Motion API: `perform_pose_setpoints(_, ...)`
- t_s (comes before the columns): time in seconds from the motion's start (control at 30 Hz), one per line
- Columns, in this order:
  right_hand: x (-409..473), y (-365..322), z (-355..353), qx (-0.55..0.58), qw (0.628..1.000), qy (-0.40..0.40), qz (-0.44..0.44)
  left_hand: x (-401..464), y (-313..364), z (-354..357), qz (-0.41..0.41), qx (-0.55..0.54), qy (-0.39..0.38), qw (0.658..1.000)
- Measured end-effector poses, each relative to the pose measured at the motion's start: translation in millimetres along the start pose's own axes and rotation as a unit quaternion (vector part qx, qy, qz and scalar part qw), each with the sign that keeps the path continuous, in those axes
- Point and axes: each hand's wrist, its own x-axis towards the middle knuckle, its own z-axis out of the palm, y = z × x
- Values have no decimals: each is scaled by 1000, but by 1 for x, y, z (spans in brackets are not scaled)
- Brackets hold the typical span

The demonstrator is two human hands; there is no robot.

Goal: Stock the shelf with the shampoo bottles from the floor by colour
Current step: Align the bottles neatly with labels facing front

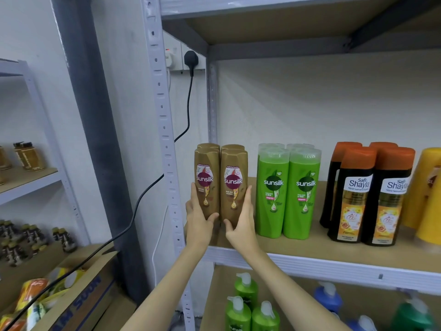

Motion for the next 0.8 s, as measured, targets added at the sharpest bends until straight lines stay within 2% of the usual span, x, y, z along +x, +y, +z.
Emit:
perform_pose_setpoints(0.37, 2, 1, 4, 14, 1000, 14, 5, 4, -8, 1, 18, -26, -25, 999)
perform_pose_setpoints(0.57, 6, 4, 3, 19, 1000, 13, 13, 13, -17, 1, -9, -66, -60, 996)
perform_pose_setpoints(0.8, 4, 5, 3, 12, 1000, 16, -5, 10, -21, 0, 30, -60, -49, 997)
